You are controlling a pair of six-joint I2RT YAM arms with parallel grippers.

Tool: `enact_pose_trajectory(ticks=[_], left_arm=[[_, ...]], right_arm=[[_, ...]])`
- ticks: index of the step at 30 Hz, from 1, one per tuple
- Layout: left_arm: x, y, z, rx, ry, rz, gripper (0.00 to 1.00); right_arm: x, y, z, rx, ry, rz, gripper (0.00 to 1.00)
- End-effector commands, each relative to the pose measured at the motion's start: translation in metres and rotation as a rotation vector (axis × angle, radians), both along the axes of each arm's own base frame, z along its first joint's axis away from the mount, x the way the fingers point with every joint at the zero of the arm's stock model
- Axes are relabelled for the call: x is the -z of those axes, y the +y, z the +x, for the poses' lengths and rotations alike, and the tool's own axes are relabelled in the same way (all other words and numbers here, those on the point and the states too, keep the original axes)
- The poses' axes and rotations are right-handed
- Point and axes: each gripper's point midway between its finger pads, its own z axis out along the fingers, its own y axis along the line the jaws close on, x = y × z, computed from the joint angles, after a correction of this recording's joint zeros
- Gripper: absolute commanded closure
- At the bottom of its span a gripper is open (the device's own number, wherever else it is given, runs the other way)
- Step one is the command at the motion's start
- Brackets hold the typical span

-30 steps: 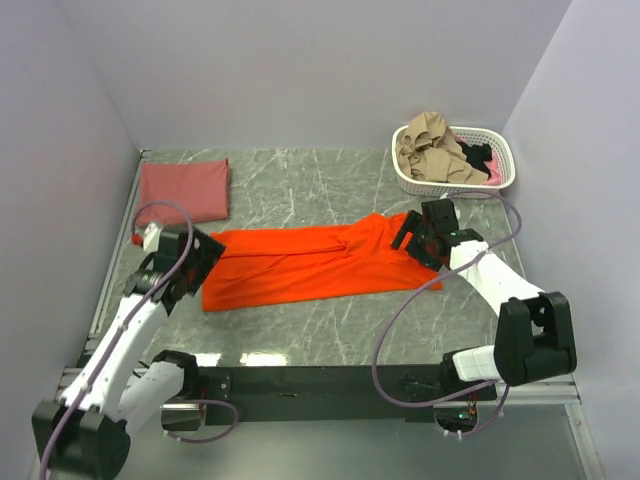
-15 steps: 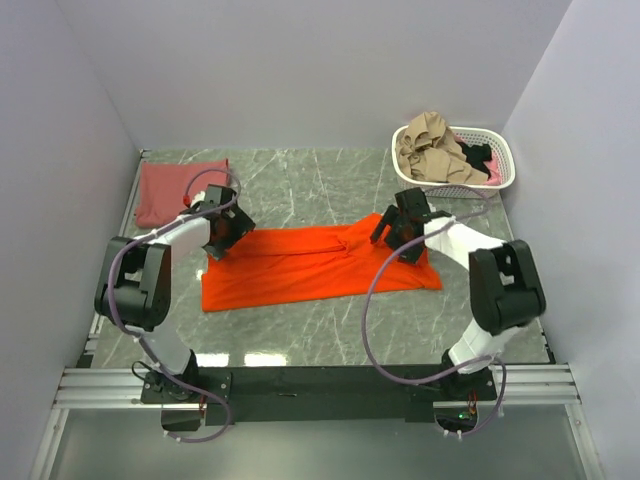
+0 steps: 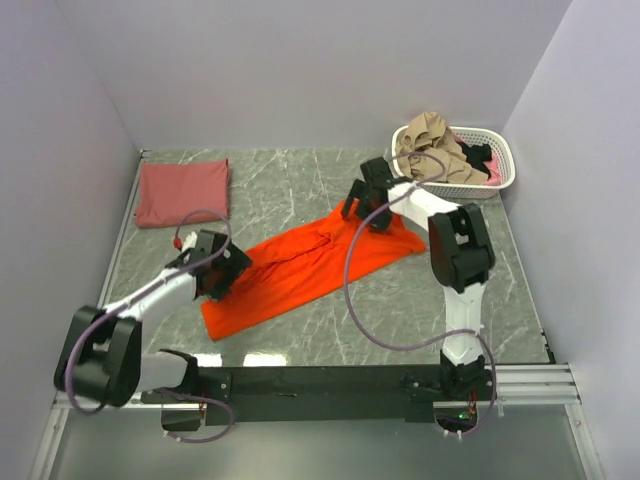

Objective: Fold and stack the t-shirts
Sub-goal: Fold the tshirt

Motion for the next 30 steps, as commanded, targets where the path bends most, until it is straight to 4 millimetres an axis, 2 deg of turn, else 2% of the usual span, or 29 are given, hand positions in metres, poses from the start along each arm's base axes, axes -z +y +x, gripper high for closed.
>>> enact_pose_trajectory(ticks=[1, 2, 3, 4, 5, 6, 8, 9, 12, 13, 14, 15, 16, 18, 20, 21, 23, 24, 25, 26, 28, 29, 30], left_arm=[[0.044, -0.016, -0.099, 0.001, 0.299, -0.08, 0.01], [0.044, -0.025, -0.106, 0.029, 0.295, -0.089, 0.0], [0.043, -0.033, -0.113, 0.045, 0.303, -0.121, 0.01], [0.042, -0.047, -0.122, 0.069, 0.307, -0.169, 0.01], [0.042, -0.052, -0.126, 0.069, 0.312, -0.188, 0.01], [0.041, -0.058, -0.13, 0.072, 0.314, -0.214, 0.01], [0.04, -0.074, -0.139, 0.072, 0.334, -0.302, 0.01], [0.04, -0.078, -0.143, 0.069, 0.336, -0.318, 0.01], [0.031, -0.089, -0.153, 0.048, 0.317, -0.32, 0.01], [0.024, -0.094, -0.152, 0.029, 0.312, -0.326, 0.01], [0.02, -0.1, -0.16, 0.065, 0.313, -0.307, 0.01], [0.02, -0.095, -0.166, 0.061, 0.324, -0.266, 0.01], [0.01, -0.102, -0.165, 0.062, 0.31, -0.281, 0.01], [0.004, -0.112, -0.18, 0.12, 0.323, -0.28, 0.01], [-0.009, -0.128, -0.187, 0.186, 0.305, -0.31, 0.01], [-0.014, -0.132, -0.191, 0.205, 0.302, -0.313, 0.01], [-0.028, -0.133, -0.181, 0.218, 0.228, -0.267, 0.01], [-0.035, -0.136, -0.178, 0.238, 0.204, -0.262, 0.01], [-0.052, -0.145, -0.168, 0.283, 0.141, -0.262, 0.01], [-0.06, -0.149, -0.164, 0.305, 0.114, -0.26, 0.01], [-0.08, -0.155, -0.152, 0.343, 0.045, -0.238, 0.01], [-0.082, -0.153, -0.15, 0.347, 0.039, -0.215, 0.01], [-0.09, -0.155, -0.146, 0.365, 0.013, -0.204, 0.01]], right_arm=[[0.01, 0.042, 0.015, -0.144, 0.016, 0.032, 0.06], [-0.007, 0.056, 0.035, -0.165, -0.034, 0.057, 0.06], [0.011, 0.061, 0.035, -0.179, 0.008, 0.048, 0.06], [0.011, 0.068, 0.042, -0.193, 0.0, 0.063, 0.06], [0.012, 0.074, 0.049, -0.201, -0.005, 0.076, 0.07], [0.013, 0.082, 0.064, -0.207, -0.027, 0.093, 0.07], [0.014, 0.092, 0.075, -0.225, -0.039, 0.125, 0.07], [0.014, 0.097, 0.088, -0.227, -0.061, 0.136, 0.07], [0.007, 0.109, 0.108, -0.238, -0.112, 0.179, 0.07], [0.005, 0.11, 0.114, -0.233, -0.126, 0.19, 0.07], [0.004, 0.11, 0.119, -0.225, -0.14, 0.201, 0.07], [0.002, 0.113, 0.127, -0.222, -0.17, 0.224, 0.07], [0.002, 0.113, 0.13, -0.21, -0.177, 0.244, 0.07], [-0.001, 0.109, 0.143, -0.188, -0.228, 0.242, 0.07], [-0.003, 0.107, 0.146, -0.208, -0.243, 0.237, 0.07], [-0.014, 0.11, 0.148, -0.219, -0.263, 0.24, 0.08], [-0.032, 0.116, 0.149, -0.261, -0.297, 0.259, 0.08], [-0.056, 0.12, 0.15, -0.278, -0.339, 0.271, 0.08], [-0.068, 0.12, 0.151, -0.293, -0.367, 0.255, 0.08], [-0.097, 0.122, 0.15, -0.306, -0.415, 0.258, 0.07], [-0.123, 0.125, 0.142, -0.34, -0.448, 0.25, 0.07], [-0.145, 0.125, 0.134, -0.354, -0.474, 0.248, 0.08], [-0.153, 0.122, 0.127, -0.374, -0.488, 0.22, 0.07]])
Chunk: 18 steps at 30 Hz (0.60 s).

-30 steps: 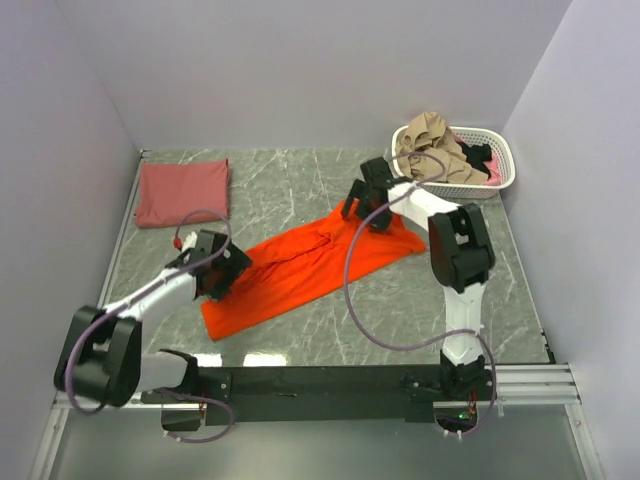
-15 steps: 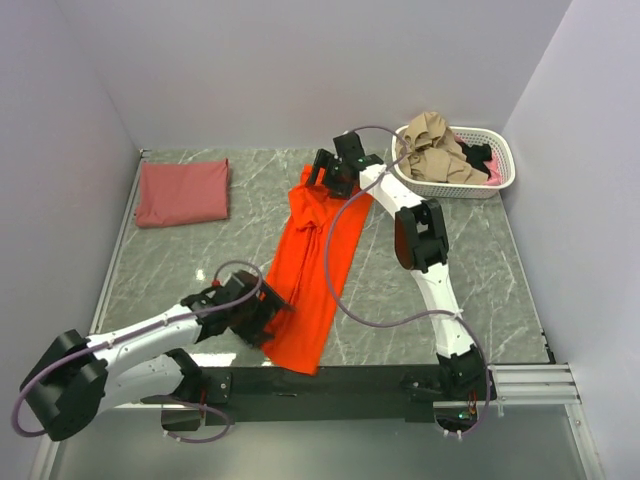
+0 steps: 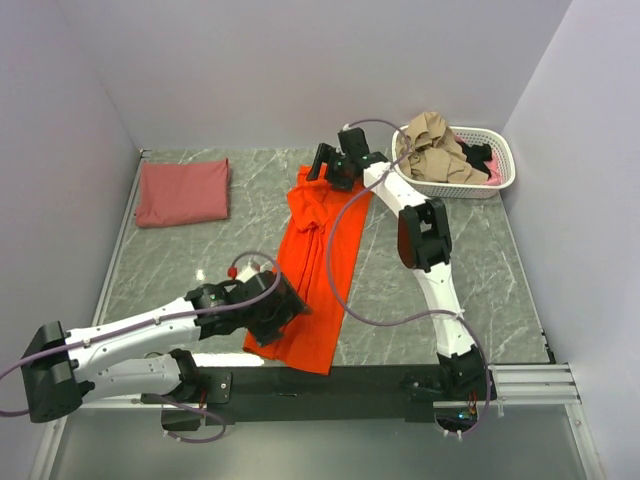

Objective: Fold and stack the t-shirts
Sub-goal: Fold the tshirt

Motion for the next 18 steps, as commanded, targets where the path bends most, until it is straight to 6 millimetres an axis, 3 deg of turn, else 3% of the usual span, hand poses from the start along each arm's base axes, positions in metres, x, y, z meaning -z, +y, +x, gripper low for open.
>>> enact_pose_trajectory(ticks=[1, 2, 5, 7, 8, 9, 10, 11, 15, 18], left_arm=[[-0.022, 0.006, 0.017, 0.018, -0.12, 0.076, 0.01], [-0.02, 0.016, 0.02, 0.002, -0.134, 0.122, 0.01], [-0.03, 0.039, 0.036, -0.095, -0.2, 0.197, 0.01], [-0.04, 0.059, 0.042, -0.159, -0.223, 0.228, 0.01], [-0.045, 0.067, 0.048, -0.191, -0.257, 0.239, 0.01], [-0.052, 0.075, 0.052, -0.22, -0.288, 0.226, 0.01], [-0.056, 0.085, 0.057, -0.26, -0.305, 0.226, 0.01], [-0.059, 0.094, 0.062, -0.298, -0.329, 0.231, 0.01], [-0.072, 0.121, 0.069, -0.348, -0.4, 0.211, 0.01], [-0.067, 0.132, 0.076, -0.356, -0.402, 0.243, 0.01]], right_arm=[[-0.126, 0.009, -0.016, -0.071, -0.238, -0.004, 0.07], [-0.135, -0.001, -0.026, -0.04, -0.25, -0.049, 0.07], [-0.132, -0.016, -0.063, -0.001, -0.202, -0.138, 0.07], [-0.119, -0.023, -0.089, 0.037, -0.129, -0.156, 0.07], [-0.102, -0.024, -0.117, 0.027, -0.075, -0.185, 0.07], [-0.094, -0.027, -0.128, 0.054, -0.06, -0.213, 0.07], [-0.085, -0.024, -0.143, 0.043, -0.051, -0.239, 0.07], [-0.071, -0.018, -0.169, 0.016, -0.02, -0.281, 0.06], [-0.04, -0.017, -0.208, 0.082, 0.057, -0.398, 0.06], [-0.022, -0.011, -0.219, 0.076, 0.103, -0.425, 0.06]])
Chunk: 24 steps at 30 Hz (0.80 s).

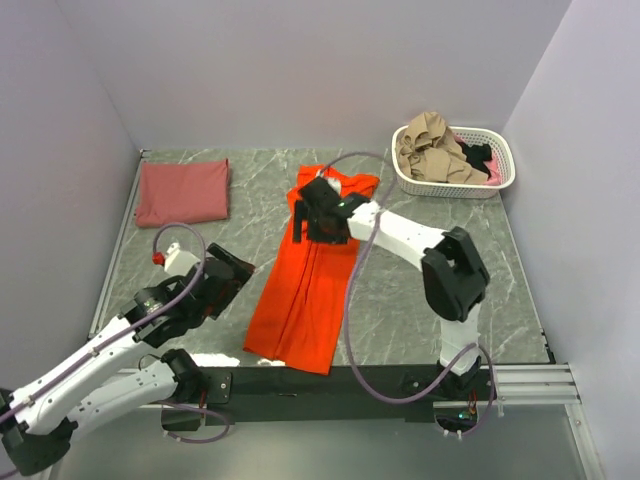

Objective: Fold and stack the t-shirts
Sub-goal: Fold the tshirt

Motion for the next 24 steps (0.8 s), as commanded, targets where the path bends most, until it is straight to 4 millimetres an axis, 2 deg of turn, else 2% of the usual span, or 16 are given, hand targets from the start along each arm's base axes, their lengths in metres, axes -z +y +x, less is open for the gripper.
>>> enact_pose_trajectory(ticks=[1, 5, 8, 11, 13, 16, 17, 20, 22, 24], left_arm=[[0.013, 0.02, 0.009, -0.019, 0.006, 0.1, 0.01], [0.033, 0.02, 0.016, 0.004, 0.083, 0.148, 0.01], [0.046, 0.017, 0.022, 0.029, 0.122, 0.163, 0.01], [0.056, 0.015, 0.026, 0.048, 0.157, 0.168, 0.01], [0.063, 0.019, 0.028, 0.045, 0.177, 0.183, 0.01], [0.065, 0.023, 0.031, 0.05, 0.179, 0.185, 0.01], [0.066, 0.022, 0.032, 0.058, 0.18, 0.183, 0.01], [0.075, 0.021, 0.03, 0.083, 0.201, 0.182, 0.01], [0.077, 0.013, 0.031, 0.12, 0.199, 0.155, 0.01], [0.086, 0.007, 0.028, 0.171, 0.211, 0.148, 0.01]], right_arm=[[0.026, -0.017, -0.004, 0.107, 0.041, -0.096, 0.06], [0.053, -0.007, 0.001, 0.091, 0.092, -0.115, 0.06], [0.072, -0.007, 0.01, 0.106, 0.125, -0.129, 0.06], [0.089, -0.014, 0.018, 0.131, 0.161, -0.132, 0.06], [0.099, -0.03, 0.029, 0.168, 0.176, -0.141, 0.06], [0.105, -0.044, 0.044, 0.175, 0.176, -0.16, 0.06], [0.106, -0.056, 0.053, 0.172, 0.171, -0.177, 0.06], [0.107, -0.07, 0.075, 0.157, 0.154, -0.197, 0.07], [0.105, -0.072, 0.092, 0.149, 0.132, -0.186, 0.07], [0.099, -0.075, 0.1, 0.11, 0.12, -0.198, 0.07]])
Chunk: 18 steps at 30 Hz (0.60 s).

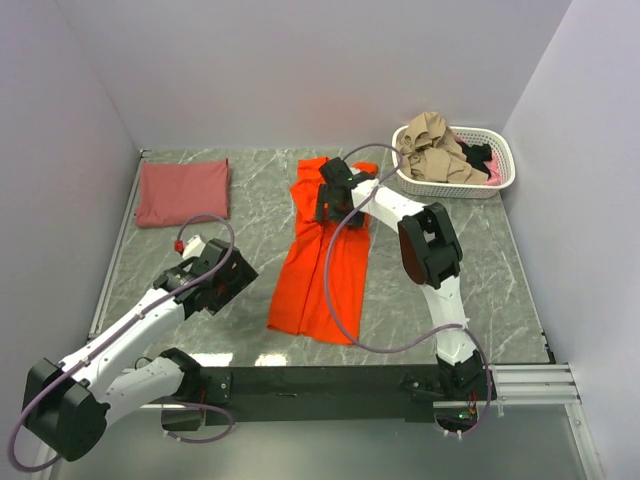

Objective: Fold and stack the t-shirts
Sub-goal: Fold the tshirt

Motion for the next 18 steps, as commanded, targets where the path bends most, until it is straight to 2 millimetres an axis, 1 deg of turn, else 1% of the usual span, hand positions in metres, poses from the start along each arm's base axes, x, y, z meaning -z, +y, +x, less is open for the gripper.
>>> enact_pose_trajectory(ticks=[1, 2, 3, 4, 5, 6, 7, 8, 9, 11, 12, 13, 14, 15, 16, 17, 18], left_arm=[[0.005, -0.024, 0.001, 0.125, -0.006, -0.076, 0.01], [0.013, -0.027, -0.003, 0.155, 0.011, -0.083, 0.01], [0.014, -0.031, -0.004, 0.172, 0.014, -0.099, 0.01], [0.016, -0.04, -0.008, 0.209, 0.028, -0.138, 0.0], [0.014, -0.048, -0.005, 0.237, 0.007, -0.171, 0.01], [0.021, -0.05, -0.009, 0.263, 0.012, -0.179, 0.01], [0.02, -0.062, -0.015, 0.318, 0.022, -0.23, 0.01], [0.023, -0.066, -0.015, 0.345, 0.003, -0.248, 0.01], [0.025, -0.07, -0.018, 0.369, 0.004, -0.261, 0.01], [0.028, -0.073, -0.021, 0.396, 0.004, -0.265, 0.01], [0.033, -0.072, -0.022, 0.408, 0.007, -0.25, 0.01], [0.036, -0.071, -0.022, 0.41, 0.013, -0.24, 0.01], [0.041, -0.07, -0.023, 0.418, 0.028, -0.227, 0.02], [0.041, -0.073, -0.022, 0.432, 0.025, -0.231, 0.04], [0.043, -0.076, -0.023, 0.449, 0.028, -0.233, 0.09], [0.05, -0.076, -0.026, 0.451, 0.053, -0.228, 0.11], [0.052, -0.08, -0.027, 0.467, 0.058, -0.231, 0.12]], right_arm=[[0.005, -0.02, 0.022, -0.038, -0.02, -0.091, 0.07], [0.001, -0.022, 0.019, -0.057, -0.011, -0.107, 0.07], [-0.005, -0.02, 0.02, -0.07, -0.017, -0.1, 0.07], [-0.019, -0.018, 0.019, -0.077, -0.037, -0.085, 0.07], [-0.027, -0.012, 0.016, -0.104, -0.04, -0.051, 0.07], [-0.035, -0.008, 0.012, -0.125, -0.052, -0.028, 0.07], [-0.053, -0.005, 0.001, -0.143, -0.074, -0.002, 0.07], [-0.065, 0.003, -0.002, -0.169, -0.104, 0.036, 0.07], [-0.084, 0.004, -0.016, -0.187, -0.129, 0.062, 0.07], [-0.104, 0.006, -0.025, -0.167, -0.176, 0.114, 0.07], [-0.113, 0.009, -0.033, -0.173, -0.187, 0.156, 0.07], [-0.121, 0.002, -0.052, -0.165, -0.196, 0.185, 0.07], [-0.13, 0.005, -0.056, -0.149, -0.226, 0.237, 0.06], [-0.133, 0.001, -0.063, -0.134, -0.237, 0.259, 0.06], [-0.13, -0.005, -0.085, -0.136, -0.222, 0.288, 0.06], [-0.131, -0.007, -0.092, -0.115, -0.228, 0.321, 0.06], [-0.129, -0.006, -0.105, -0.126, -0.208, 0.357, 0.05]])
